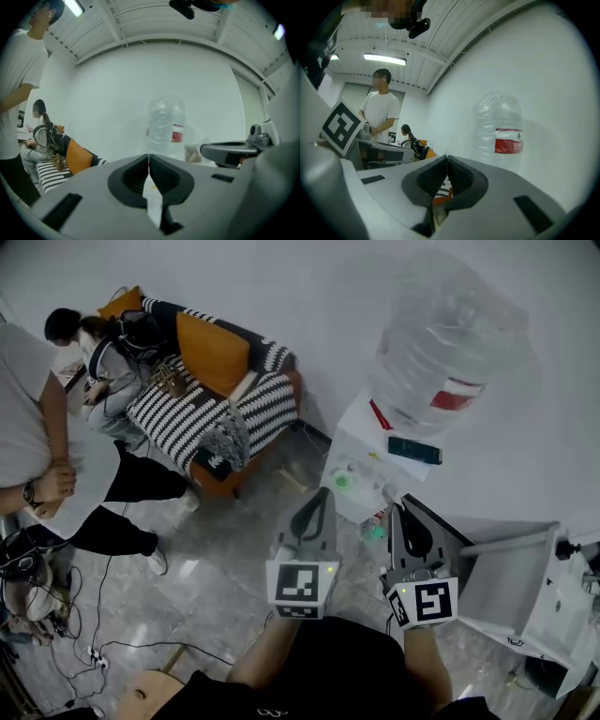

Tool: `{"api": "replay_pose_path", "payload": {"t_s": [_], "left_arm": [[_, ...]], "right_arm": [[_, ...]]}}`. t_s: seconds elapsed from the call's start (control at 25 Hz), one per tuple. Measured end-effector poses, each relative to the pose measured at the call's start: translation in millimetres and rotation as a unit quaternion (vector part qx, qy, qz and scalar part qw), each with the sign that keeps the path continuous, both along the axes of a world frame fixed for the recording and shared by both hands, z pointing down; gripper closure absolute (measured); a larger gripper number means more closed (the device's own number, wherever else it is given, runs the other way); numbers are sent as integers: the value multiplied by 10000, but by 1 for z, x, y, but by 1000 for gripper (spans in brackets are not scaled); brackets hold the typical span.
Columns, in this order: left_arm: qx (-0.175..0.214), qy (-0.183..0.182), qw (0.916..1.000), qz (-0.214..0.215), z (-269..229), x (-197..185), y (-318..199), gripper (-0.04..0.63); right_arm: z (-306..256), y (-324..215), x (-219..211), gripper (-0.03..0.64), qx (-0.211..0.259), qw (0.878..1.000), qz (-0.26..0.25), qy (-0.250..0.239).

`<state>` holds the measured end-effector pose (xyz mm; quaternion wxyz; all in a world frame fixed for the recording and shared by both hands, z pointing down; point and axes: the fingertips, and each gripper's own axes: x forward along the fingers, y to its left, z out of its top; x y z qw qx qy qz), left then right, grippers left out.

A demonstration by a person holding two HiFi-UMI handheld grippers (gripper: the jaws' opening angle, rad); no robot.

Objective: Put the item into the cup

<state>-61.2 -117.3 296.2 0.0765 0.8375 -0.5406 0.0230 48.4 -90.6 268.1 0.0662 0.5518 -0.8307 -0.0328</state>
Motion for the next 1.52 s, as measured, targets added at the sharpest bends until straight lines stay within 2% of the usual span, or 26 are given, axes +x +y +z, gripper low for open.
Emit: {"api": "replay_pose_path", "payload": {"t_s": [0.36,0.72,0.84,1.32,1.52], "left_arm": [[-77,-141,9999,62,8,-4,-27,580],[-369,-256,9990,87,31,12,-48,580],[-572,-182,9982,33,46,19,-55,580],[-1330,-126,9910,13,149,33,-71,580],[-1495,-459,9874,242,205,37,-72,580]], "right_arm": [[2,-26,-5,606,-122,9995,-84,-274],[33,-36,20,606,-554,9980,24,-306],[50,-43,25,606,-734,9969,0,-285],[153,-74,21,606,-1345,9906,-233,29],[200,-86,3,606,-1342,9890,-439,447]]}}
